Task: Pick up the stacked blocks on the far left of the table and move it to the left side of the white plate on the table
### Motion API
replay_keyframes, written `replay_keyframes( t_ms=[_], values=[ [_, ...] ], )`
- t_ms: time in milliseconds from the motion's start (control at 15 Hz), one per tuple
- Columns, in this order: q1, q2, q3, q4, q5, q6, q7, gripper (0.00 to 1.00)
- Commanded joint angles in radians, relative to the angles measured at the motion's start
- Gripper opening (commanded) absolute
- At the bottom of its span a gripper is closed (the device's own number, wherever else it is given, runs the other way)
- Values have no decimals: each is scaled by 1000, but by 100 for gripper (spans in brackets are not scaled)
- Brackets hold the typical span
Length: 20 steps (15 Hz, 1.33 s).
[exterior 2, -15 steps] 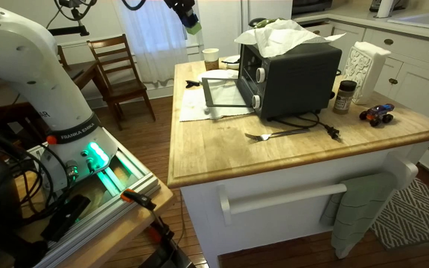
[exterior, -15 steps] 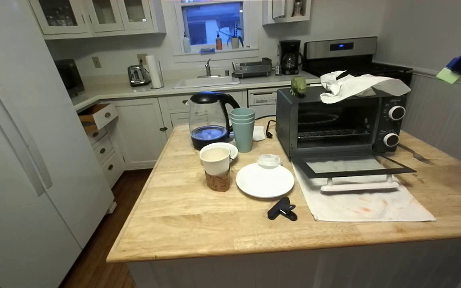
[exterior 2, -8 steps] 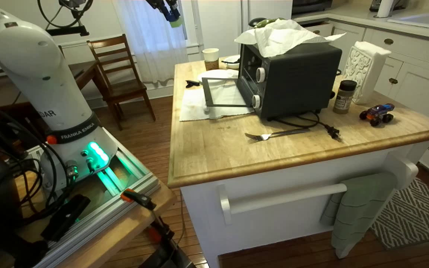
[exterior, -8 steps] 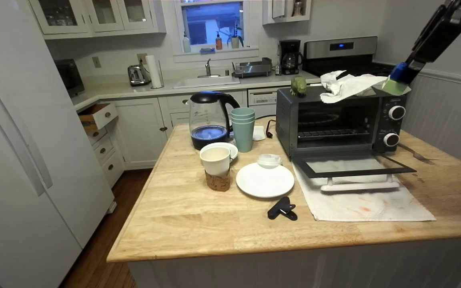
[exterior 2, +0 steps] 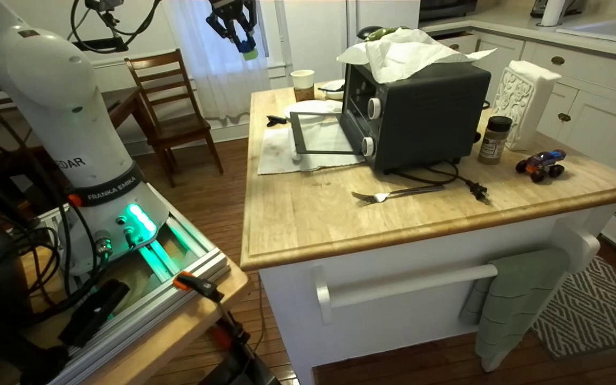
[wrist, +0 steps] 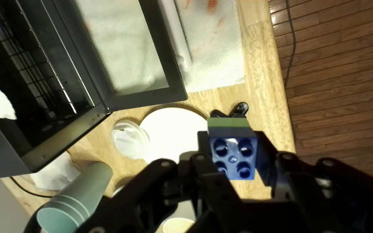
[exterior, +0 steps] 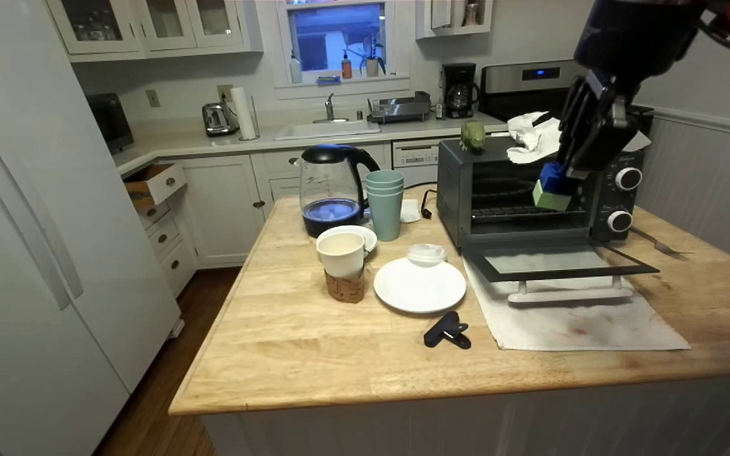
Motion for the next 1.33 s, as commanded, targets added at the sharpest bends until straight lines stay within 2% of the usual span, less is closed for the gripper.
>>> replay_keyframes(
  t_ms=[0, 467, 533, 933, 1267],
  values=[
    [15, 27, -3, 12, -5, 3, 3, 37],
    [18, 62, 0, 34, -6, 8, -2, 37],
    [18, 62, 0, 34, -6, 8, -2, 12],
    [30, 292, 86, 196, -100, 27, 24, 12],
    [43, 508, 109, 363, -153, 33, 11, 12]
  ],
)
